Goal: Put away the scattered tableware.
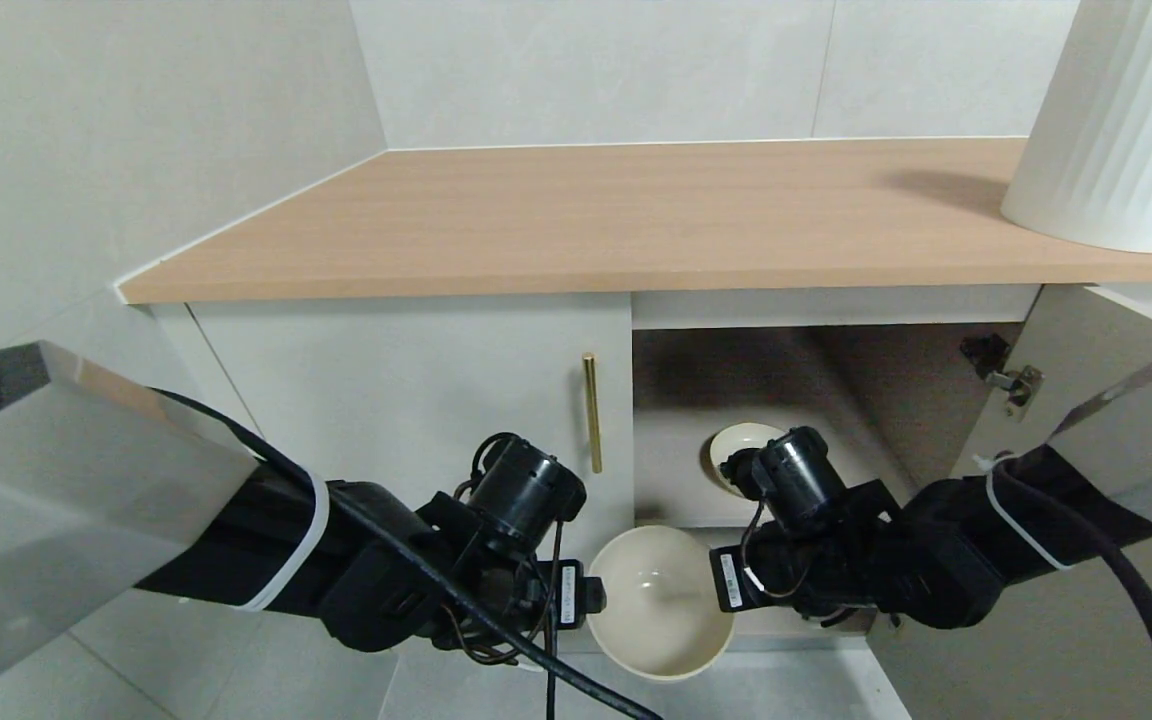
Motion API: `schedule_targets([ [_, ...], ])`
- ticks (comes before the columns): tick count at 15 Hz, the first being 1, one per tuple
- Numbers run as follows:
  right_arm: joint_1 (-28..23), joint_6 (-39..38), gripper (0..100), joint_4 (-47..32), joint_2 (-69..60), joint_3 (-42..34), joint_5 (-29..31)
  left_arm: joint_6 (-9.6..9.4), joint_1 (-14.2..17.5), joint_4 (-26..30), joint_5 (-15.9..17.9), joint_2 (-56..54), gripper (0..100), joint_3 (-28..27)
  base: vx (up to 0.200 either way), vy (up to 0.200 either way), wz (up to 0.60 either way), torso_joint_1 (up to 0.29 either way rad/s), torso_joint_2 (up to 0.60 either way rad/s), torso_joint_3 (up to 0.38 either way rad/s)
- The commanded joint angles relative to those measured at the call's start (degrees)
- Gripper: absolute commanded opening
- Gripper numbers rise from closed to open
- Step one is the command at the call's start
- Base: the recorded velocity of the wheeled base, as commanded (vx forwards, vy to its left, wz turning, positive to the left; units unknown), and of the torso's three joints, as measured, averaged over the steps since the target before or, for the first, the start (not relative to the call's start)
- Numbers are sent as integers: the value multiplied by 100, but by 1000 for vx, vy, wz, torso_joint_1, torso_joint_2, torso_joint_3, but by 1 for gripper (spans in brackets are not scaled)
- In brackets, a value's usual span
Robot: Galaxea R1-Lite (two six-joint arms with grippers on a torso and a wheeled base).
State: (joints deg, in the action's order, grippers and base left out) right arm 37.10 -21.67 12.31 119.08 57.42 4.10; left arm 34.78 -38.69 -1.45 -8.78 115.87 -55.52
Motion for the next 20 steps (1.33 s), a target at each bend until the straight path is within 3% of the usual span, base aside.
schedule_targets([
  [1,-229,58,0,8,160,68,83,2,2,-4,-1,-73,100,-3,0,0,0,0,0,0],
  [7,-853,5,0,52,274,331,302,11,2,-4,-1,-100,100,-3,0,0,0,0,0,0],
  [20,-1539,-1454,0,280,344,1307,768,11,11,-4,-1,-82,100,-3,0,0,0,0,0,0],
])
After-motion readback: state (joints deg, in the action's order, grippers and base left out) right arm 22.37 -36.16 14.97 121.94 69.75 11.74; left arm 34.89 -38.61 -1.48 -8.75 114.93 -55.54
